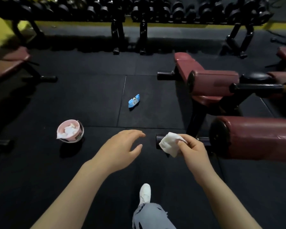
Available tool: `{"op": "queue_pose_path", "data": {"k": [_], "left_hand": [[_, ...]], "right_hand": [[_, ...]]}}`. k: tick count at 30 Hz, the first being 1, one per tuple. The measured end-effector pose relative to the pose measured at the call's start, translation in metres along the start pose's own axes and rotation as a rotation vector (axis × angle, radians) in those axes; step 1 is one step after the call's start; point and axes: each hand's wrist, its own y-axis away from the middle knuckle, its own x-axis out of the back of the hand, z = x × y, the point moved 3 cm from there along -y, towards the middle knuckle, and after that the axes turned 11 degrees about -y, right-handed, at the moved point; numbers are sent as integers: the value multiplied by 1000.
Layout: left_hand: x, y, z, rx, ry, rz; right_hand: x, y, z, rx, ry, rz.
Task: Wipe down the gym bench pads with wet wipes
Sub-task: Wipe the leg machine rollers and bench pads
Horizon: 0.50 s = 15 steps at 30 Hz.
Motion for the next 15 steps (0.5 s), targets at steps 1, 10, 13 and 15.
{"op": "queue_pose_path", "data": {"k": [1, 10, 13, 15], "left_hand": [[3, -10, -11, -4, -27, 17], [36, -123, -78, -77, -173, 143], [46, -161, -86, -119, -157, 160], [51, -188, -90, -173, -155, 161]], "right_hand": [[-5, -15, 0, 3, 8, 23], [-33, -133, -15, 101, 327, 211], [-38, -156, -35, 233, 535, 216], [-39, -168, -45, 350, 715, 260]]}}
